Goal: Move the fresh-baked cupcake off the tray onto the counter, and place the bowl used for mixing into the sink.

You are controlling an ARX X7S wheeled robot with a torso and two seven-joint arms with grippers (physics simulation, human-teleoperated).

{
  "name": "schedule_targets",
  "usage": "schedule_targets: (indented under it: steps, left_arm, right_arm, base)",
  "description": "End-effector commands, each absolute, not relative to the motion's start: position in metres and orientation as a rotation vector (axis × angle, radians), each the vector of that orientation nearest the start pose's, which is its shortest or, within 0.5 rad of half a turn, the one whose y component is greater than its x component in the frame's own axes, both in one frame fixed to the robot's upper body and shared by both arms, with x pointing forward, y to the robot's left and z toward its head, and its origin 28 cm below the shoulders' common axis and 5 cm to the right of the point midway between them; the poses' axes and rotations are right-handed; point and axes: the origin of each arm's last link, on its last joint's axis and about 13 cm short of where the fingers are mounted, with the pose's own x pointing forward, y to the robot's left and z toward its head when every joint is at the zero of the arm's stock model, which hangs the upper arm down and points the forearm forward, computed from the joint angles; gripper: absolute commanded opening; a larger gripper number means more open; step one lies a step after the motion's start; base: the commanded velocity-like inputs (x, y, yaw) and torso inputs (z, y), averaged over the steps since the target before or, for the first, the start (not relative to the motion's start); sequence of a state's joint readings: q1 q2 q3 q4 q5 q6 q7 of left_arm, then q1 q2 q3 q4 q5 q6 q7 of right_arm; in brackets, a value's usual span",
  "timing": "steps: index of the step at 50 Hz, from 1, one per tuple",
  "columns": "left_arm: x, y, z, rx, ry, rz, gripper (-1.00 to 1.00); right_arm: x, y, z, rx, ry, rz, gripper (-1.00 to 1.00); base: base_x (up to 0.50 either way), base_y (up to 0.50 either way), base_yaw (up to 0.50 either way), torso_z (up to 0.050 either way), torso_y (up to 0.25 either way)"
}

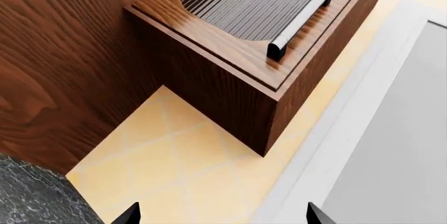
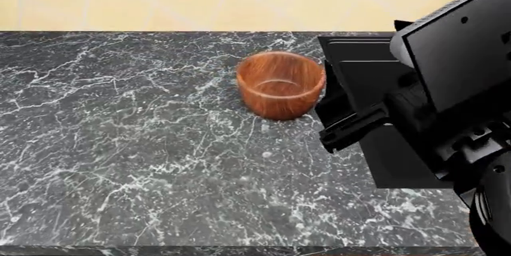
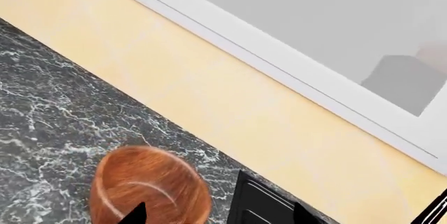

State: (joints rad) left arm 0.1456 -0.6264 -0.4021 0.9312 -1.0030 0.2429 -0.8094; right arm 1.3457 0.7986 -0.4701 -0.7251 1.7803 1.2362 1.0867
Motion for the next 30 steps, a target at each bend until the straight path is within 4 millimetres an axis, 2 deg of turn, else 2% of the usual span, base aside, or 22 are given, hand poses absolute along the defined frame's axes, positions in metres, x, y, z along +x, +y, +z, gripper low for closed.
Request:
schedule_targets:
  steps: [1, 9, 17, 24, 30]
  left_arm:
    - [0.128, 0.287, 0.234, -0.609, -0.82, 0.359, 1.0]
    - [0.128, 0.288, 0.234, -0.611, -0.82, 0.36, 1.0]
    - [0.127, 0.288, 0.235, -0.613, -0.821, 0.36, 1.0]
    - [0.127, 0.288, 0.235, -0.612, -0.82, 0.36, 1.0]
    - [0.127, 0.288, 0.235, -0.611, -0.82, 0.359, 1.0]
  right_arm:
    - [0.197, -0.113, 0.336, -0.474, -0.06, 0.092, 1.0]
    - [0.204, -0.109, 0.365, -0.426, -0.099, 0.036, 1.0]
    - [0.21, -0.105, 0.376, -0.468, -0.098, 0.019, 1.0]
    - [0.214, -0.102, 0.378, -0.501, -0.076, 0.013, 1.0]
    - [0.217, -0.099, 0.389, -0.544, -0.055, -0.022, 1.0]
  base:
    - [0.0, 0.0, 0.0, 0.0, 0.0]
    - [0.0, 0.0, 0.0, 0.0, 0.0]
    - [0.0, 0.0, 0.0, 0.0, 0.0]
    - [0.0, 0.0, 0.0, 0.0, 0.0]
    - [0.0, 0.0, 0.0, 0.0, 0.0]
